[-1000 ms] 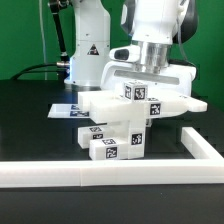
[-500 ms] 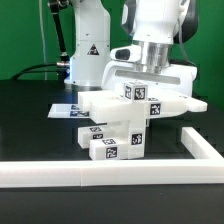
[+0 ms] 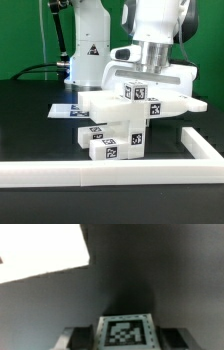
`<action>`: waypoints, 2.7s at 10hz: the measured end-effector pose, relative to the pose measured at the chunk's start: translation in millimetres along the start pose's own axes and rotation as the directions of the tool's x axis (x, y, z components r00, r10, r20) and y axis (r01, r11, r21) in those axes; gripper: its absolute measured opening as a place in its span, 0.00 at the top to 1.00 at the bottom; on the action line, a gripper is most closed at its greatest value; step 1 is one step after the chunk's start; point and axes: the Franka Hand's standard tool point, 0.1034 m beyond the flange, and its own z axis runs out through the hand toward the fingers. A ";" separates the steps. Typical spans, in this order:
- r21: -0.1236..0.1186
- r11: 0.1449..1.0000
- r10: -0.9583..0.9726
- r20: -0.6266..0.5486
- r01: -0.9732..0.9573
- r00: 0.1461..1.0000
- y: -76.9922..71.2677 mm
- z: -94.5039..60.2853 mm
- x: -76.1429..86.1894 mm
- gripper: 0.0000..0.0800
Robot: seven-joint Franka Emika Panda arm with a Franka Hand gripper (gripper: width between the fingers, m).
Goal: Assemble chair
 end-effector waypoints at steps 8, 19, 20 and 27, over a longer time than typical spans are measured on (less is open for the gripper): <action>0.085 0.996 0.012 0.089 -0.019 0.996 18.4 -57.5 2.2 0.63; 0.087 0.979 -0.191 0.101 0.183 0.976 62.4 -84.7 48.5 0.63; 0.086 0.976 -0.210 0.094 0.202 0.973 68.2 -88.2 61.2 0.63; 0.095 0.959 -0.274 0.093 0.265 0.957 67.7 -118.2 102.3 0.63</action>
Offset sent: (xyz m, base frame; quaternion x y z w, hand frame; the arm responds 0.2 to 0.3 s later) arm -0.0003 -0.0314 0.0922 0.0183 -0.0564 -0.0176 0.9981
